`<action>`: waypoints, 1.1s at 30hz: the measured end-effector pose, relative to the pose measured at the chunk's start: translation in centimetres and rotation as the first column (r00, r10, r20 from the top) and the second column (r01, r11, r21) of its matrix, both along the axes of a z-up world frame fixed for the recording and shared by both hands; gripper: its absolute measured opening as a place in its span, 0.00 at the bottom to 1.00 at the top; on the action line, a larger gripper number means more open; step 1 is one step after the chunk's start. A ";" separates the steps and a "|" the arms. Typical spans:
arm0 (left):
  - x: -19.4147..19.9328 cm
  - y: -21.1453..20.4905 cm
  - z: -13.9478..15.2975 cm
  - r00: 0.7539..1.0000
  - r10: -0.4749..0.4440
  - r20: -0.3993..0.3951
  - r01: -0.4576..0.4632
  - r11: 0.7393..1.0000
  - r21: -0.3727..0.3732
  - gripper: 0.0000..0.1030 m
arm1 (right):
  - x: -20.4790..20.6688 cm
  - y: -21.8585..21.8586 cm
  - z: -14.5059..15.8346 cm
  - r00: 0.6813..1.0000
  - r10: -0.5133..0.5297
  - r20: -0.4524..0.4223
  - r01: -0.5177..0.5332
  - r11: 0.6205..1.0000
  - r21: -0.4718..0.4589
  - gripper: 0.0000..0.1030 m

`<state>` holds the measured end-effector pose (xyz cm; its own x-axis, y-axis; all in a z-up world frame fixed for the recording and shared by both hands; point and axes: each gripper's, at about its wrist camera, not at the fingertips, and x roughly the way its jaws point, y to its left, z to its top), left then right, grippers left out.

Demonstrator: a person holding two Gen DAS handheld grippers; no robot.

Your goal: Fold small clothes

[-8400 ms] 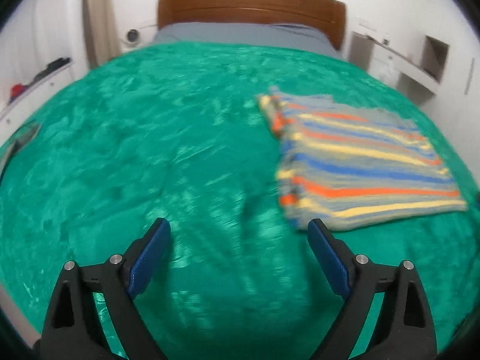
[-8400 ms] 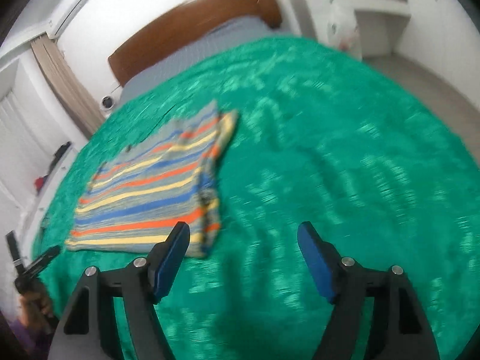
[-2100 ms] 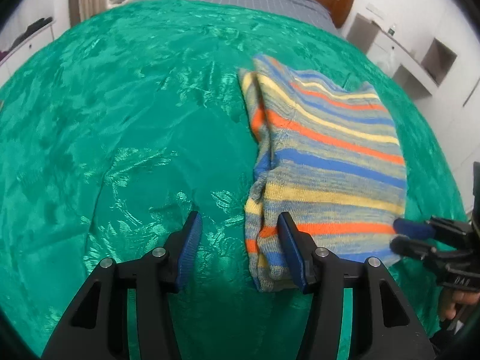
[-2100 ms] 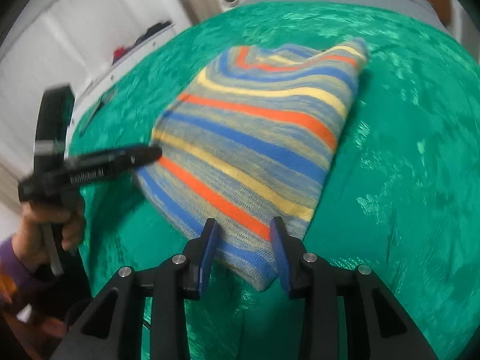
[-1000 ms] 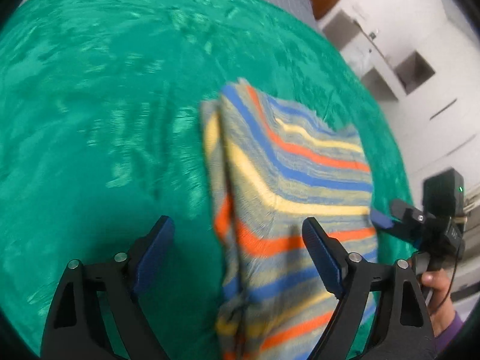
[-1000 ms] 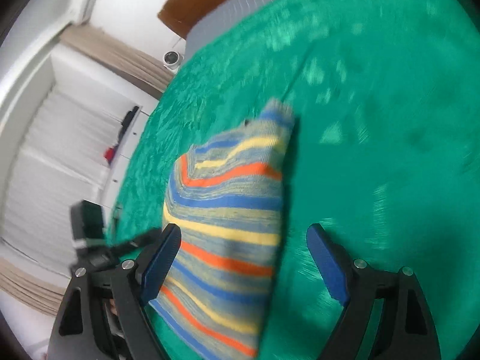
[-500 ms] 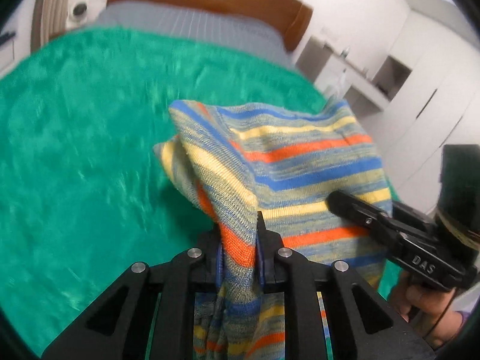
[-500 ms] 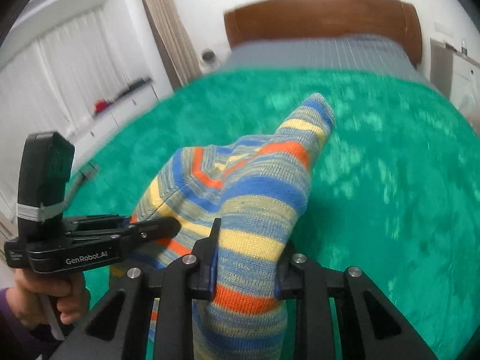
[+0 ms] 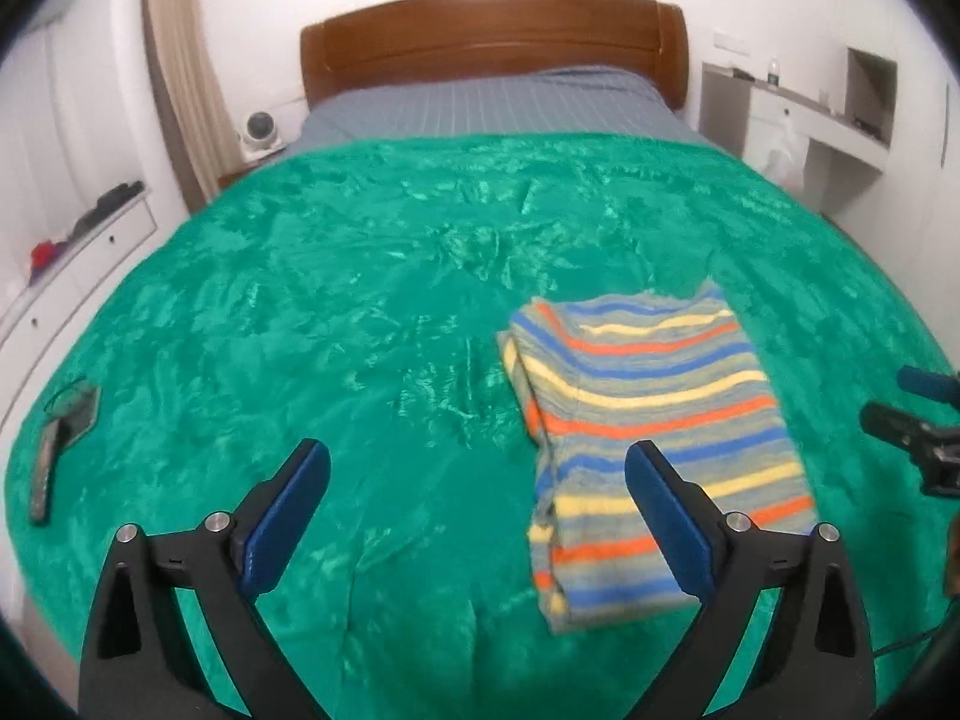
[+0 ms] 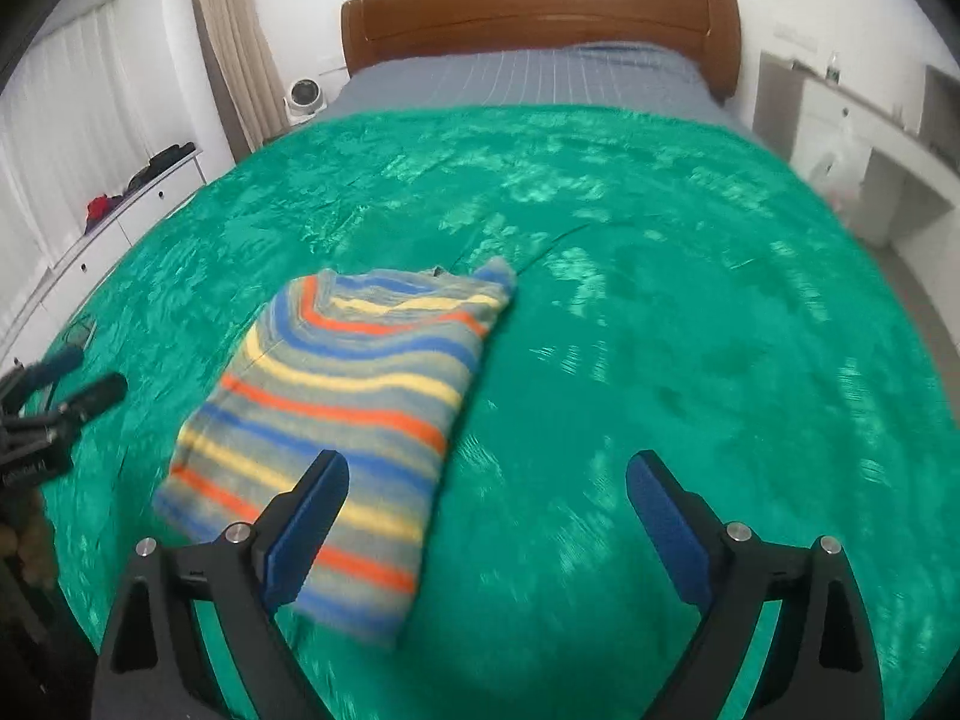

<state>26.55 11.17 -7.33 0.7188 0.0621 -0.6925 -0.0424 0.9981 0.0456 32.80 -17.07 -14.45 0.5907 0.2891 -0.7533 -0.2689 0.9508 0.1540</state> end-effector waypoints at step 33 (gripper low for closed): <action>-19.7 -2.8 6.0 0.999 0.032 -0.011 -0.032 0.999 0.008 1.00 | -22.2 0.9 9.2 0.997 0.063 0.042 -0.060 0.996 -0.073 0.98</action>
<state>6.83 8.36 -1.34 0.7085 0.0906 -0.6999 -0.0736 0.9958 0.0544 10.60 -16.21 -5.22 0.6067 0.2717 -0.7471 -0.3320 0.9405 0.0725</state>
